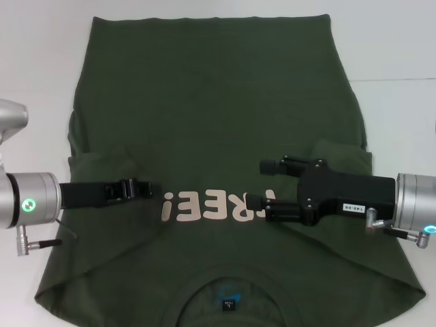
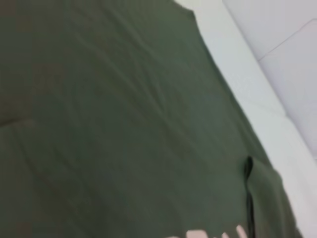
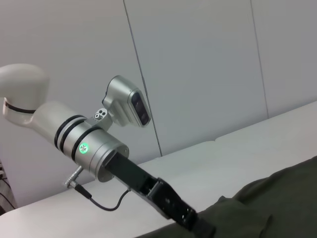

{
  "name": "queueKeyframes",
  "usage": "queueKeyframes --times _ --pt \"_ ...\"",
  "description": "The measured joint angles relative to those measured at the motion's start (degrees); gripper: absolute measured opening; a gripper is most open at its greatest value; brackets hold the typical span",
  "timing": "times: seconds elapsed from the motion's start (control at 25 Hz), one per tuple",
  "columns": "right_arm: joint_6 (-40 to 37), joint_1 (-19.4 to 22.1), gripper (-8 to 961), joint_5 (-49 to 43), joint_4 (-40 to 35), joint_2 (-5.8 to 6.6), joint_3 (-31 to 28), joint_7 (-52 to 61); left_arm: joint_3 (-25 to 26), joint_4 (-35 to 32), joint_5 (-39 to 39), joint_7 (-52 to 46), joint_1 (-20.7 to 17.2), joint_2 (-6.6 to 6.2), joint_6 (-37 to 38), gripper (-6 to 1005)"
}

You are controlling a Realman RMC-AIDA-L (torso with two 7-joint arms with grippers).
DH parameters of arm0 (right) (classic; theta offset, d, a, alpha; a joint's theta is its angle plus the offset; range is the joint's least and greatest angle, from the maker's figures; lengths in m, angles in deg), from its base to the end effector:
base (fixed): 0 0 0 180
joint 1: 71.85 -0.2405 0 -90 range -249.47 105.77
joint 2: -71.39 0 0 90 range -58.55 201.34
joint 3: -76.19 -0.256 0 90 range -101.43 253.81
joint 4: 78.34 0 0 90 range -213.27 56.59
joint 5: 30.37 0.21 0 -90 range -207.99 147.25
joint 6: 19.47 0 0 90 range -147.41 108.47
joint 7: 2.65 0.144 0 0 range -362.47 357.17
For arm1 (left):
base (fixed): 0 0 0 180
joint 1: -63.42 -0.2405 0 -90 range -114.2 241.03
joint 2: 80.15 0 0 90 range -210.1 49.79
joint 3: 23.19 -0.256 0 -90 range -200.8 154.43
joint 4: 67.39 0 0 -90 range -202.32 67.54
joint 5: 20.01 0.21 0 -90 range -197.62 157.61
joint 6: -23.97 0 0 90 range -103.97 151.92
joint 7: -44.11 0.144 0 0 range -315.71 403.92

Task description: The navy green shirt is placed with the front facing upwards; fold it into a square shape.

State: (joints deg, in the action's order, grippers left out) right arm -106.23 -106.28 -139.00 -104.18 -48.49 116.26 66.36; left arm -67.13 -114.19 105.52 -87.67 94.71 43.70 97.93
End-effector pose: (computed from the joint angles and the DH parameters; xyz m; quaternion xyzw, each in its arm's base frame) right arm 0.2402 0.3330 -0.0352 -0.9301 0.1825 0.2972 0.1152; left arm -0.2631 0.3579 -0.0189 -0.7854 -0.5734 -0.1840 0.1435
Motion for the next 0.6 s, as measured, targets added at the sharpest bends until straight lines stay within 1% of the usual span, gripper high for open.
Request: queueKeyframes --times 0.08,0.16,0.28,0.36,0.4,0.44,0.48,0.52,0.6 --pt "0.0 0.0 854 0.0 -0.1 0.01 0.1 0.0 0.2 -0.2 -1.6 0.3 -0.4 -0.32 0.8 102" --pt "-0.2 0.0 854 0.0 -0.2 0.01 0.1 0.1 0.3 -0.2 -3.3 0.4 -0.7 -0.94 2.0 139" --pt "-0.3 0.0 853 0.0 -0.6 0.15 -0.1 1.2 1.7 -0.2 -5.3 0.9 -1.2 -1.77 4.3 341" --pt "-0.2 -0.1 852 0.0 -1.3 0.25 -0.2 3.2 4.6 -0.1 -6.6 3.0 -1.4 -1.9 6.5 383" --pt "-0.1 -0.2 852 0.0 -2.0 0.28 -0.2 5.1 8.2 0.3 -8.6 7.1 -1.7 -1.91 9.4 404" --pt "0.0 -0.3 852 0.0 -3.1 0.36 -0.2 7.4 9.5 0.6 -9.4 8.9 -1.8 -1.97 10.6 425" --pt "0.3 -0.4 854 -0.1 -4.4 0.37 -0.1 10.3 9.5 0.6 -9.4 8.9 -1.8 -1.97 10.6 446" --pt "0.7 -0.6 855 -0.4 -6.2 0.44 0.1 14.4 11.4 1.0 -10.2 11.5 -2.0 -2.18 12.4 467" --pt "1.7 -0.9 858 -1.5 -10.4 0.47 0.9 22.7 12.9 1.4 -10.6 13.7 -2.2 -2.71 14.3 509"
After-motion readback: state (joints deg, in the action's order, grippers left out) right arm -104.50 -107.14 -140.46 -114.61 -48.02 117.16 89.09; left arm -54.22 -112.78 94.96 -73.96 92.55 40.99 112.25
